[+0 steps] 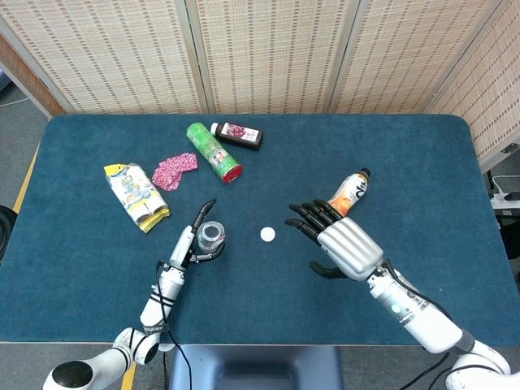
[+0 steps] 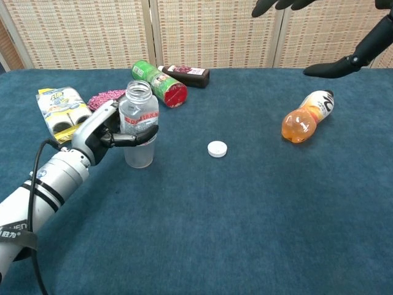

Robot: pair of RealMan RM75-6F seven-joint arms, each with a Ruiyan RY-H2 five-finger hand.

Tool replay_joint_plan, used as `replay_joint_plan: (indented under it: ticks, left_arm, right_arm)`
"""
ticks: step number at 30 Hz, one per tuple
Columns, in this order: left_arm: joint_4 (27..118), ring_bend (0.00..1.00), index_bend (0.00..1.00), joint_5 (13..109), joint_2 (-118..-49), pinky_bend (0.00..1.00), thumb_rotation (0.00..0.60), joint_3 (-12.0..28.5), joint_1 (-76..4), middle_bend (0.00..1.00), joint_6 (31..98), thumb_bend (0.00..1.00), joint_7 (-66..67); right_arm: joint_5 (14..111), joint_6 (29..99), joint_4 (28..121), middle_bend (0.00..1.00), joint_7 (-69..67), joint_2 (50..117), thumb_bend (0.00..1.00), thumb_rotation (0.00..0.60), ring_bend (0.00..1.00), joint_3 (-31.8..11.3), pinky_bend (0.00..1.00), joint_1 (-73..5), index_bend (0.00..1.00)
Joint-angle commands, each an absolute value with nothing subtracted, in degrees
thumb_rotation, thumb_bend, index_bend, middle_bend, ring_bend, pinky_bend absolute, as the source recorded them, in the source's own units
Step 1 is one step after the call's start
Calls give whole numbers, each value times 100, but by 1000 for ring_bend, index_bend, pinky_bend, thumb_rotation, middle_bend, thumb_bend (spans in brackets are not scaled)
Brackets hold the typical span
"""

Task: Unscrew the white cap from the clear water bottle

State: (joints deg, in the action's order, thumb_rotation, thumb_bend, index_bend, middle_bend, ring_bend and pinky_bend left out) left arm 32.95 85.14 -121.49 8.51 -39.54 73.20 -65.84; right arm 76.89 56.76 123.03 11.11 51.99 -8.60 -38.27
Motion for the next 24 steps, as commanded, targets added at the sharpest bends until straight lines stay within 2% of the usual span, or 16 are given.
replay_joint_plan:
  ticks: [1, 9, 14, 24]
  left_arm:
    - [3395, 0, 0, 8517, -12065, 0, 600, 876, -3939, 0, 7356, 338, -6524]
    - [3639, 0, 0, 8524, -11872, 0, 600, 885, -3886, 0, 7407, 339, -6359]
    - [4048, 0, 0, 8686, -11487, 0, 600, 713, -3668, 0, 7690, 338, -6122]
    - [5035, 0, 0, 8777, -10584, 0, 600, 671, -3315, 0, 8138, 336, -5522]
  right_arm:
    - [7695, 5654, 12296, 0, 1094, 5205, 245, 600, 0, -861, 0, -3828, 126]
    - [7734, 5623, 12283, 0, 1044, 5237, 245, 600, 0, -871, 0, -3830, 125]
    - [7765, 5617, 12293, 0, 1028, 5227, 245, 600, 0, -883, 0, -3822, 124]
    - [7850, 5594, 12278, 0, 963, 5226, 245, 600, 0, -809, 0, -3749, 78]
